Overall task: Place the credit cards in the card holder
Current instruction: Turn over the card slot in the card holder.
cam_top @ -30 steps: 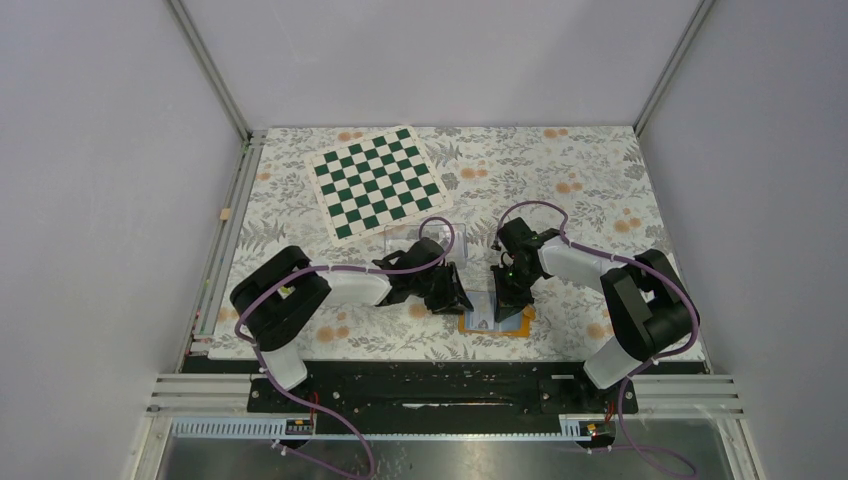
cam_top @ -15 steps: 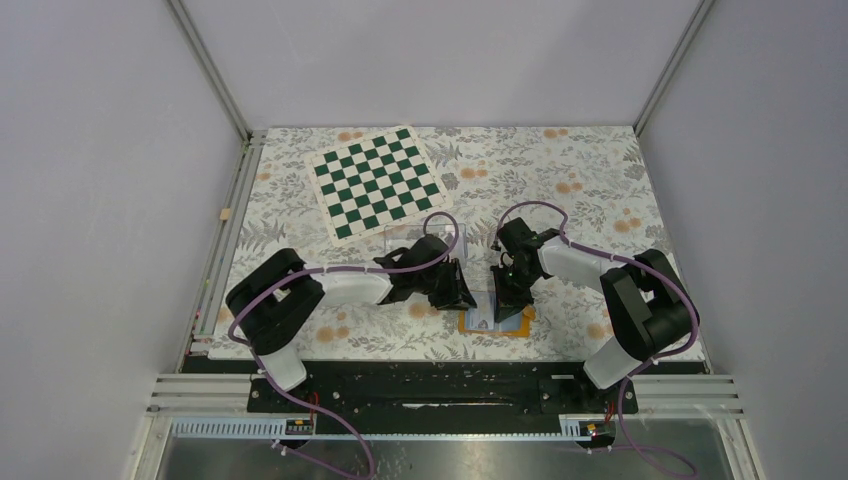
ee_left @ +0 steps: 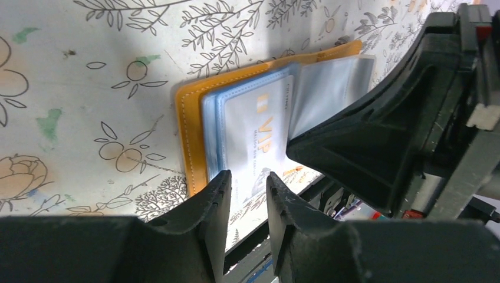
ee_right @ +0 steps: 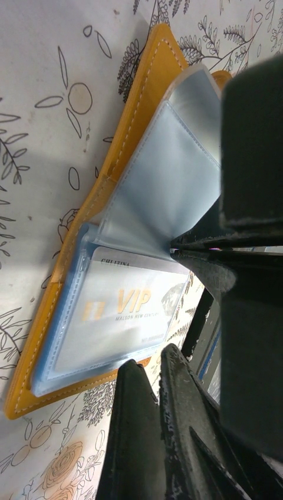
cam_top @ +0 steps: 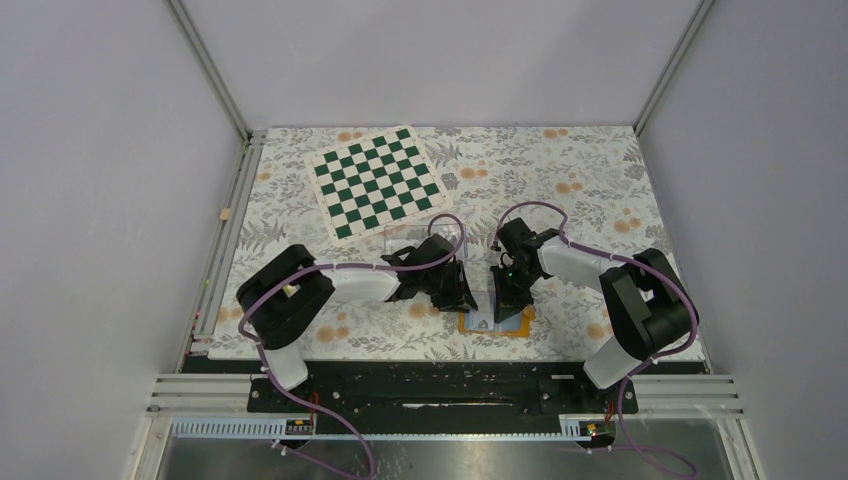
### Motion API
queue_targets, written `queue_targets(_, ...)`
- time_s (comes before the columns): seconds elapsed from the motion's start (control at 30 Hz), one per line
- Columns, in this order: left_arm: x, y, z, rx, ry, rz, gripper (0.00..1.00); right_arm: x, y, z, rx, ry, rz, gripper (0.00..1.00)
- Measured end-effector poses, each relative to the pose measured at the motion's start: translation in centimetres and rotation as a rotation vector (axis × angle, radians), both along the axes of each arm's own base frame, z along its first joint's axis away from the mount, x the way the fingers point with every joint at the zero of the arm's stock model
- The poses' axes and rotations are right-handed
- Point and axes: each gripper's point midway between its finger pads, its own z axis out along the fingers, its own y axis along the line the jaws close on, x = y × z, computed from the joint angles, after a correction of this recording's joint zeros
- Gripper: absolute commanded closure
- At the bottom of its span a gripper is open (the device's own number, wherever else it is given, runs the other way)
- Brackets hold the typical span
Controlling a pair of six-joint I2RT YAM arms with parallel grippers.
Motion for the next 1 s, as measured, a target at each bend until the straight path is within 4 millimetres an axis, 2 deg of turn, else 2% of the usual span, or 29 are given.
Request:
queue_targets(0.27,0.0,0.4,-0.9,0.059,0.020,-0.004,0.71,-0.1,0.1,0.0,0.005,0.005,0.004,1.00)
queue_targets(0.47,0.1,0.0,-1.0,0.049,0.023,-0.013,0.71,-0.2,0.1,-0.1,0.007,0.012,0.004,1.00)
queue_targets(0.8,0.2,-1.6,0.2,-0.053,0.016,-0.026,0.72,-0.4,0.2,0.0,0.013,0.022,0.005,1.00)
queue_targets(1.0,0.0,-1.6,0.4,-0.060,0.021,-0.027,0.74,-0.4,0.2,0.0,0.013,0.023,0.005,0.99)
